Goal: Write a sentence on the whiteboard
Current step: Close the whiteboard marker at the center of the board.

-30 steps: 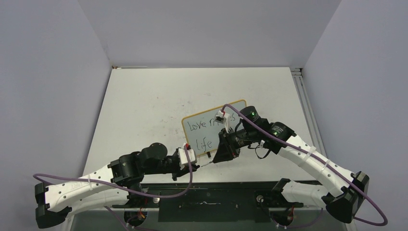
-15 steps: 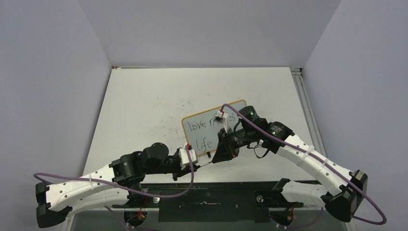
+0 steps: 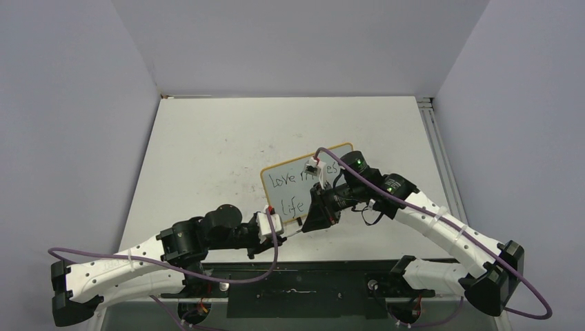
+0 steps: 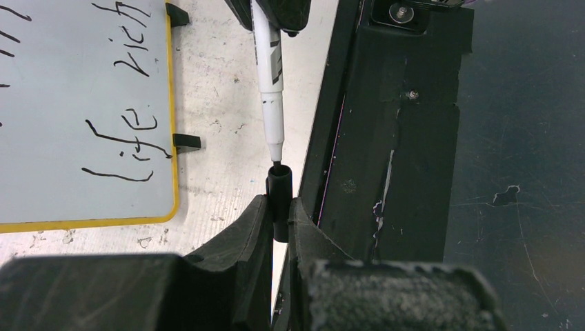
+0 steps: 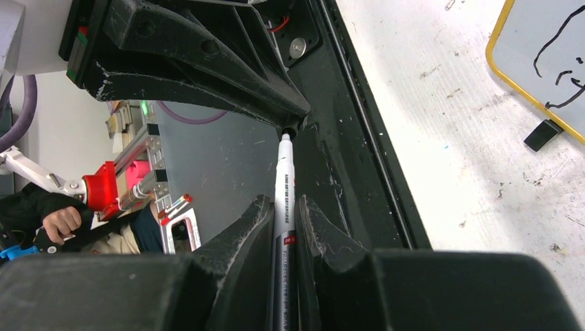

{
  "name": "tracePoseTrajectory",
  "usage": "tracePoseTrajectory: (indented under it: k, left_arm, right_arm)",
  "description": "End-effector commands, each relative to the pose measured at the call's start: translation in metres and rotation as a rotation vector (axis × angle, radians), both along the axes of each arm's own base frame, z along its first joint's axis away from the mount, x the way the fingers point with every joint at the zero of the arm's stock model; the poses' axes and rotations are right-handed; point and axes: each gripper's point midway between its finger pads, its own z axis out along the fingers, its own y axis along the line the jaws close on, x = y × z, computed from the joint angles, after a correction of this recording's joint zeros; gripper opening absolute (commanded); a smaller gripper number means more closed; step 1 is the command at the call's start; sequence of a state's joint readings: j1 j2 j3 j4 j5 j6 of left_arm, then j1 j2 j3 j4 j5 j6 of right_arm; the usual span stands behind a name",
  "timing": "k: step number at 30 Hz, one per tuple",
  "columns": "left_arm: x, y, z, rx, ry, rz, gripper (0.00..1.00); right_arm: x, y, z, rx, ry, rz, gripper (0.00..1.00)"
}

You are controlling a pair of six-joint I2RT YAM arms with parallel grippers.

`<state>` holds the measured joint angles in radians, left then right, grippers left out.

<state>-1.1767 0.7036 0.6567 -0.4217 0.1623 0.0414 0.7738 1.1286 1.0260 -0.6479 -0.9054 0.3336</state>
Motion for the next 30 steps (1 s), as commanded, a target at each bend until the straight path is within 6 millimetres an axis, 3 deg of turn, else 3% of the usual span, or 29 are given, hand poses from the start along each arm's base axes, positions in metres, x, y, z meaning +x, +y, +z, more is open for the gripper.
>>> tracePoseTrajectory:
  k: [1, 12, 30]
  left_arm:
    - [-0.003, -0.004, 0.012, -0.042, -0.014, -0.022, 0.0]
    - [-0.003, -0.004, 0.013, -0.048, -0.014, -0.022, 0.0]
    - [0.002, -0.003, 0.02, -0.063, -0.031, 0.006, 0.0]
  right_arm:
    - [0.001, 0.007, 0.004, 0.035, -0.012, 0.022, 0.07]
    - [-0.002, 0.01, -0.001, 0.026, -0.003, 0.026, 0.07]
    - [-0.027, 0.041, -0.027, 0.05, 0.035, 0.088, 0.06]
